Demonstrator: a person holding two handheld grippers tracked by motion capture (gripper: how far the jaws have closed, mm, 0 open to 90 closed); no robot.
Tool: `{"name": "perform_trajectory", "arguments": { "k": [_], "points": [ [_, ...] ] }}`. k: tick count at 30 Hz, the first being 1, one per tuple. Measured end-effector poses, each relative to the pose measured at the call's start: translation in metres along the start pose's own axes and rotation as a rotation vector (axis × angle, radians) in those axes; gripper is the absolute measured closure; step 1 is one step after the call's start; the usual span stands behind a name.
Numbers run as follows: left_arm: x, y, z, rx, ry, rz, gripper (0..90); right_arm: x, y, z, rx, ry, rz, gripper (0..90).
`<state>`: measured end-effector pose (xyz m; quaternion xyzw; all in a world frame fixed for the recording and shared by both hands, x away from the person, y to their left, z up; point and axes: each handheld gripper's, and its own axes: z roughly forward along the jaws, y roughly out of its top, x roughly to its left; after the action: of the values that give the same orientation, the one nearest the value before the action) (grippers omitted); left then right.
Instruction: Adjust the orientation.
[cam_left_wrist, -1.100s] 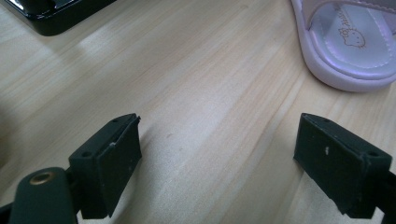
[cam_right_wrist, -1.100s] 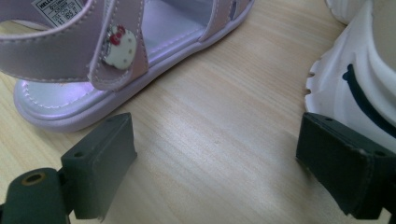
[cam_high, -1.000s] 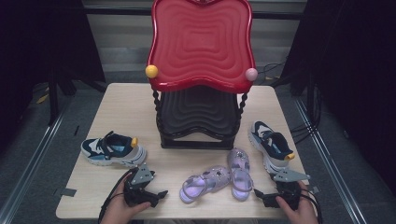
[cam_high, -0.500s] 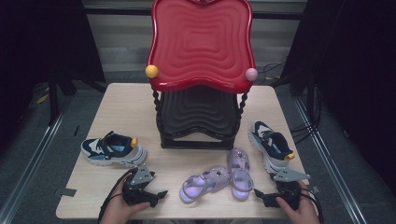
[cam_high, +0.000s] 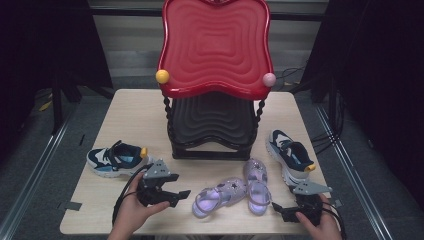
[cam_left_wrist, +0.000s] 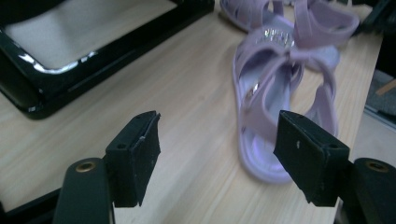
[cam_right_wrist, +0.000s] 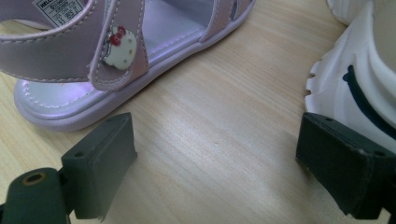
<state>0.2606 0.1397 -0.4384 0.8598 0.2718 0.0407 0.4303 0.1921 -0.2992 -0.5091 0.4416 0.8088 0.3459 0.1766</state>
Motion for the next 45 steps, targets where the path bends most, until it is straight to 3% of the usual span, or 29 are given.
{"name": "perform_trajectory", "arguments": {
  "k": [4, 9, 16, 18, 23, 40, 45],
  "points": [
    [-0.008, 0.009, 0.01, 0.034, -0.024, 0.019, 35.4, 0.0, 0.0, 0.0, 0.0, 0.0, 0.0, 11.1],
    [-0.016, 0.015, 0.027, 0.075, -0.066, 0.078, 41.2, 0.0, 0.0, 0.0, 0.0, 0.0, 0.0, 11.1],
    [-0.02, 0.021, 0.037, 0.079, -0.057, 0.111, 43.4, 0.0, 0.0, 0.0, 0.0, 0.0, 0.001, 11.1],
    [-0.021, 0.022, 0.04, 0.084, -0.068, 0.109, 49.9, 0.0, 0.0, 0.0, 0.0, 0.0, 0.001, 11.1],
    [-0.026, 0.025, 0.055, 0.145, -0.078, 0.154, 54.7, 0.0, 0.0, 0.0, 0.0, 0.0, 0.001, 11.1],
    [-0.031, 0.026, 0.072, 0.161, -0.074, 0.177, 61.0, 0.0, 0.0, 0.0, 0.0, 0.0, 0.001, 11.1],
    [-0.03, 0.024, 0.074, 0.158, -0.074, 0.16, 61.7, 0.0, 0.0, 0.0, 0.0, 0.0, 0.0, 11.1]
  ]
}}
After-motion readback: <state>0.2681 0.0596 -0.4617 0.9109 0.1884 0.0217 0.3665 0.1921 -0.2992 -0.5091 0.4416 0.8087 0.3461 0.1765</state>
